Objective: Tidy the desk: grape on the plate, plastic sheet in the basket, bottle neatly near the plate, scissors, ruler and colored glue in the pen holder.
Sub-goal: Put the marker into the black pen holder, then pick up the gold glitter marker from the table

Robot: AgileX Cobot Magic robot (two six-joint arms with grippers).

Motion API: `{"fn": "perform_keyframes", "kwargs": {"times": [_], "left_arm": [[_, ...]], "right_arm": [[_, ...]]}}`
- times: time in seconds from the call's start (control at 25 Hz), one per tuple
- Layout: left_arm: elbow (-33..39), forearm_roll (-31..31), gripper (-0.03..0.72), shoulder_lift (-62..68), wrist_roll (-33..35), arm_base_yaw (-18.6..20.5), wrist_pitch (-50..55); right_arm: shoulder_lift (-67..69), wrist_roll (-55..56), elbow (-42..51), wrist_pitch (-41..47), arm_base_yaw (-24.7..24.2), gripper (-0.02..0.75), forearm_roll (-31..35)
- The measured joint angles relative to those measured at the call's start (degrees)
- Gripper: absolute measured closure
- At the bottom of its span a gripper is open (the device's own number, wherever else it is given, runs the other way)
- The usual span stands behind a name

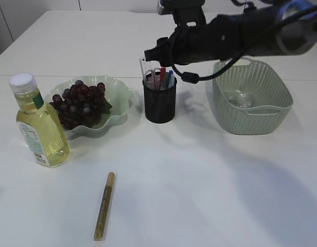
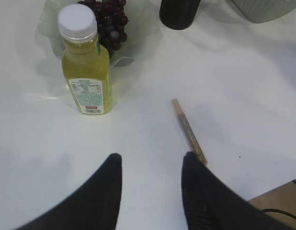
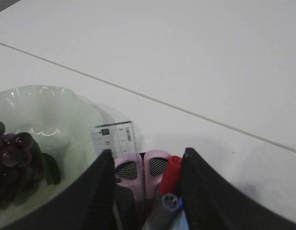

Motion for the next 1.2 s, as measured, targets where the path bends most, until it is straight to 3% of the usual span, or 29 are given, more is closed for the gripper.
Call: {"fn": "perform_keyframes", "kwargs": {"times": [0.12,0.44,0.52,0.96,1.2], "left_arm": [[0.0,-1.12,0.379,0.0,0.0,0.0,0.0],[0.0,-5.08,0.379,0.0,-0.87,0.0,-0.13],[0.0,-5.32,0.379,0.0,-0.9,0.0,-0.22],[0.0,-5.65,0.379,0.0,-0.99,0.0,-0.48],[0.0,-7.1,0.367,0.0,-0.89,0.0,-1.63]], "right_arm": [[-2.78,0.0,-3.33,10.79,0.0,0.373,0.0],[-5.73,0.0,-17.93,56.94,0.0,0.372,1.78],[-5.73,0.0,-20.9,64.92,0.0,0.372,3.24],[-9.34,2.28,-22.95,69.0,0.0,0.373,4.69],[-16.85,2.76,-15.13,69.0,0.0,0.373,3.82]]}}
